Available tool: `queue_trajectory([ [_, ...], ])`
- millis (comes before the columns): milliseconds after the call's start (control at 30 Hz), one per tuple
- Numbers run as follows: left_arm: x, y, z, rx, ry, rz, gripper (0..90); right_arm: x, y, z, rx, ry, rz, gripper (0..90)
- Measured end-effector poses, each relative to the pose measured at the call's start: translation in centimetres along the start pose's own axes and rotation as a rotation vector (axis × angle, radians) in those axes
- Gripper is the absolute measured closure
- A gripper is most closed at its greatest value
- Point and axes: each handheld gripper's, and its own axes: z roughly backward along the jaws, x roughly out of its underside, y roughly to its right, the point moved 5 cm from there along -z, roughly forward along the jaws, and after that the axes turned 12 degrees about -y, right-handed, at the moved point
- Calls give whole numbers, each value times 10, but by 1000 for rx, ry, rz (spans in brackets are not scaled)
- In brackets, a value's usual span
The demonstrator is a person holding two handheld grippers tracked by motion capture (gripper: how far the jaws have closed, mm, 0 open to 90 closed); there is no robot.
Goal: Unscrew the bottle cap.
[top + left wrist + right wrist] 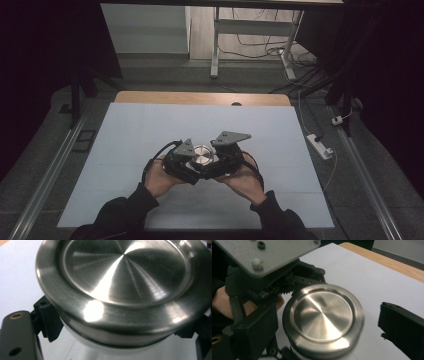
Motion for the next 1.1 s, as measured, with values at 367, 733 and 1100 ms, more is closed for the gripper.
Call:
queue_trajectory([
  [367,-2,3,5,52,7,-39,153,-2,-2,-6,-75,-23,67,188],
  [733,-2,18,14,247,39,-219,152,2,-1,9,-475,-12,390,165],
  [1100,4,-12,14,-11,31,32,152,-11,12,13,-116,-8,100,0],
])
